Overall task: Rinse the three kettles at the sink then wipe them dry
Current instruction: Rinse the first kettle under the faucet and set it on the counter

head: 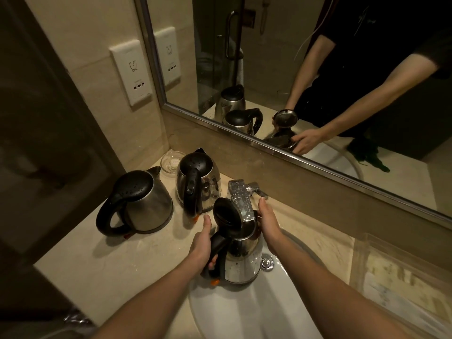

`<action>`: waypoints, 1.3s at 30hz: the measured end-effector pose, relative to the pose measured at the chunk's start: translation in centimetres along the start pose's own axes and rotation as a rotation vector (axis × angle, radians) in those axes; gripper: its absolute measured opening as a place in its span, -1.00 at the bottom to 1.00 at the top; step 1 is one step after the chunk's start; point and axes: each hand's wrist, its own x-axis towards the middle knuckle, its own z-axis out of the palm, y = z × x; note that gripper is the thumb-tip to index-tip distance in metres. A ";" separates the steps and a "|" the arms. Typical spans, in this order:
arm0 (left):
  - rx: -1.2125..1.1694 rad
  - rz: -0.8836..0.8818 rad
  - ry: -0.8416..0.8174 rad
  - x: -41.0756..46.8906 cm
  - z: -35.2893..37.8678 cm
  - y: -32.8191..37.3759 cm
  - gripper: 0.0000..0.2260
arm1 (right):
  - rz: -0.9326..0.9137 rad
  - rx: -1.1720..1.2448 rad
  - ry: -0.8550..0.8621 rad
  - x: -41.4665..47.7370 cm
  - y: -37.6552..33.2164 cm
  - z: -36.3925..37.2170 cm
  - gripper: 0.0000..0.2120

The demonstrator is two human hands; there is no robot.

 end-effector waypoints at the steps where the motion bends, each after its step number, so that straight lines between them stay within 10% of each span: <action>1: 0.010 -0.005 0.004 0.0 0.0 0.0 -0.07 | 0.001 0.004 -0.005 -0.1 -0.1 0.0 -0.40; 39: 0.016 -0.037 -0.043 0.5 0.2 0.0 -0.16 | 0.039 0.003 0.030 0.2 0.0 0.2 -0.41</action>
